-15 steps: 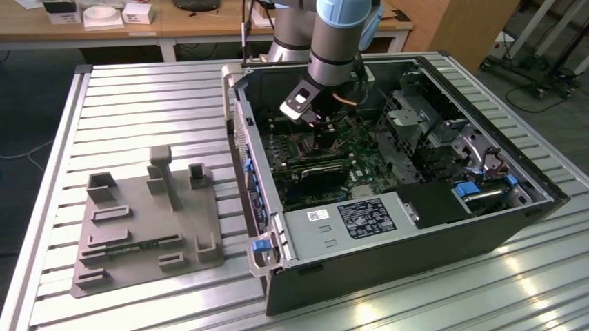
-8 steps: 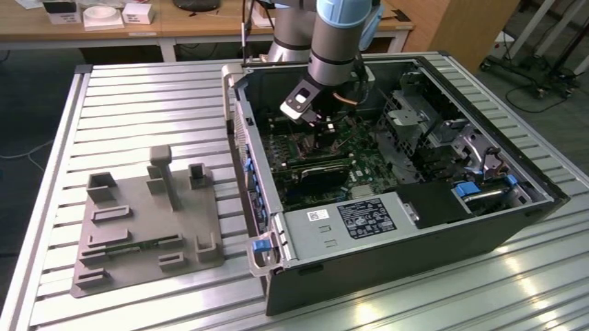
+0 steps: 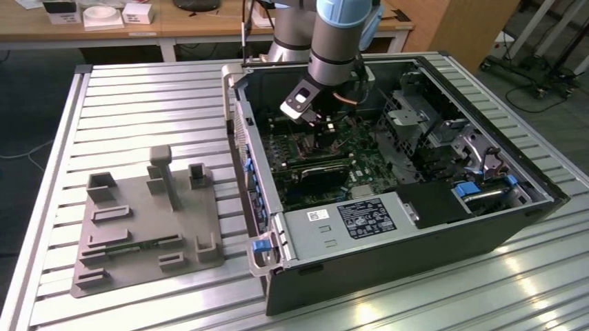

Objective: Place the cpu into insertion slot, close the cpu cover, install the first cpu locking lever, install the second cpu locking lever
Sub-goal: 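Place the cpu into insertion slot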

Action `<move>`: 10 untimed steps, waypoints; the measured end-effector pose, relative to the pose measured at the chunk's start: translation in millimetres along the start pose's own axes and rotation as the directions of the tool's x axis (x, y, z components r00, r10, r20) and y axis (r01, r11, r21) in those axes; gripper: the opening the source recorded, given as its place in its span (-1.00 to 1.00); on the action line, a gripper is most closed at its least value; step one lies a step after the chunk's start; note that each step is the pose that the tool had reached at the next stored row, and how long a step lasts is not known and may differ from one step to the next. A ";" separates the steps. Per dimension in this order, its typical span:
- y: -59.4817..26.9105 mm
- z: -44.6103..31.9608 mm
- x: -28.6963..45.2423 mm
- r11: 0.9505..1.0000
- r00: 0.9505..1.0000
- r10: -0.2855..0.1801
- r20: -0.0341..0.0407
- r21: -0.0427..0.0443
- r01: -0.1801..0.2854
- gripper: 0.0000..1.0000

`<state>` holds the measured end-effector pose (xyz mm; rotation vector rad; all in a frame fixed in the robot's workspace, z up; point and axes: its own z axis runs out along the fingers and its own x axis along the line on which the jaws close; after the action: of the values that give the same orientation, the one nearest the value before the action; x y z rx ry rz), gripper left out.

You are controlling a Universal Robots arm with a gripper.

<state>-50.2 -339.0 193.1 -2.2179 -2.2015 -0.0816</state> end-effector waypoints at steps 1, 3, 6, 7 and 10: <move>0.1 -1.2 0.1 1.000 1.000 0.000 0.000 0.000 0.000 0.09; 0.1 -3.5 0.1 1.000 1.000 0.000 0.002 0.001 0.000 0.09; 0.1 -3.7 0.0 1.000 1.000 0.003 0.009 0.001 -0.003 0.09; 0.1 -3.7 -0.1 1.000 1.000 0.007 0.015 0.001 -0.007 0.09; 0.1 -3.7 -0.1 1.000 0.999 0.017 0.030 0.000 -0.017 0.09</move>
<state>-50.2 -339.3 196.8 -2.2525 -2.1968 -0.0481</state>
